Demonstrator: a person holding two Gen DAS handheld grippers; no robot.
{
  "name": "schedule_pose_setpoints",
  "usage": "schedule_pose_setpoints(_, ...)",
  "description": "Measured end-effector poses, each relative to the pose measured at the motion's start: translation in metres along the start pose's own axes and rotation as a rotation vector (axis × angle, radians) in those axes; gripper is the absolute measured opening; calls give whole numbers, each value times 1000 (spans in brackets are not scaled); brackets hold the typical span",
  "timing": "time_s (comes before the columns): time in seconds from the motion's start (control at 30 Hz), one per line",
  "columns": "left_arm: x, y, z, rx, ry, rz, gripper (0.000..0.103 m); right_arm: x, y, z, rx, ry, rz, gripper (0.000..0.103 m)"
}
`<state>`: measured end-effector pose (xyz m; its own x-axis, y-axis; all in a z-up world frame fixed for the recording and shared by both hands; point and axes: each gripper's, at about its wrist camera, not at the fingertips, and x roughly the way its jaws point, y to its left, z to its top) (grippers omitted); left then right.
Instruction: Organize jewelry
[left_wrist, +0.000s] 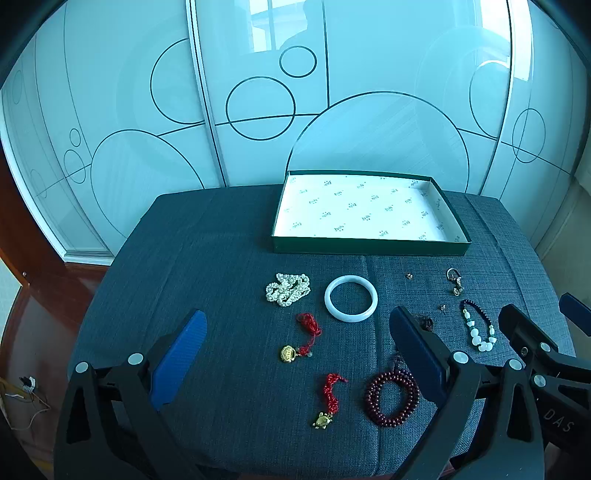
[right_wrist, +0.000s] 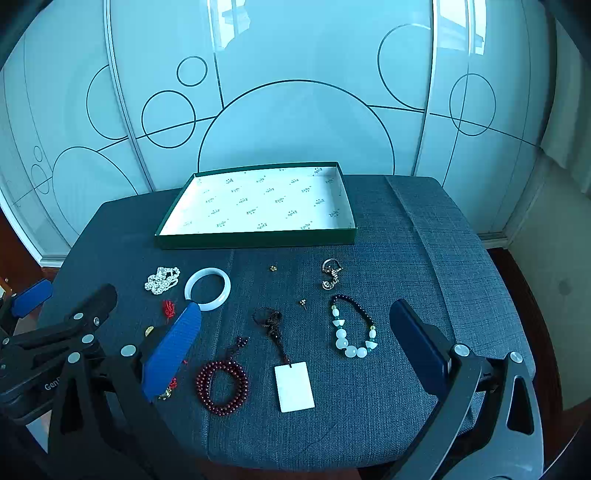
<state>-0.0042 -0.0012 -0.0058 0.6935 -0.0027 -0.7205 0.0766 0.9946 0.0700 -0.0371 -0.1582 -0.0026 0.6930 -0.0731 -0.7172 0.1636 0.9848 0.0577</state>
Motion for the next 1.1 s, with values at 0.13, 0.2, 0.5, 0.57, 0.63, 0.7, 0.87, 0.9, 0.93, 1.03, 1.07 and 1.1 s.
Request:
schedule_pose_setpoints(0.13,0,1,-1,-2,4,0,98,0,0,0,0,1,0,101)
schedule_pose_setpoints(0.2,0,1,-2,-3,5,1,98,0,0,0,0,0,0,101)
schedule_pose_setpoints(0.5,0,2,-1,-3,6,1,98,0,2,0,-2,0,0,101)
schedule_pose_setpoints(0.57,0,2,0,-2,6,0,98,0,2,0,-2,0,0,101)
schedule_pose_setpoints(0.63,1,2,0,-2,6,0,98,1,2,0,-1,1,0,101)
schedule_pose_setpoints(0.7,1,2,0,-2,6,-1,98,1,2,0,-2,0,0,101)
schedule_pose_setpoints(0.87,1,2,0,-2,7,0,98,1,2,0,-1,1,1,101)
schedule_pose_setpoints(0.9,1,3,0,-1,8,0,98,1,2,0,-1,2,1,101)
schedule_pose_setpoints(0.93,1,3,1,-2,9,0,98,1,2,0,-1,2,1,101)
schedule_pose_setpoints(1.03,1,4,0,-2,9,0,98,2,3,-1,-1,2,1,101)
schedule_pose_setpoints(1.07,1,4,0,-2,9,0,98,2,4,-1,0,3,1,101)
schedule_pose_setpoints(1.1,1,4,0,-2,9,0,98,2,3,-1,-1,3,1,101)
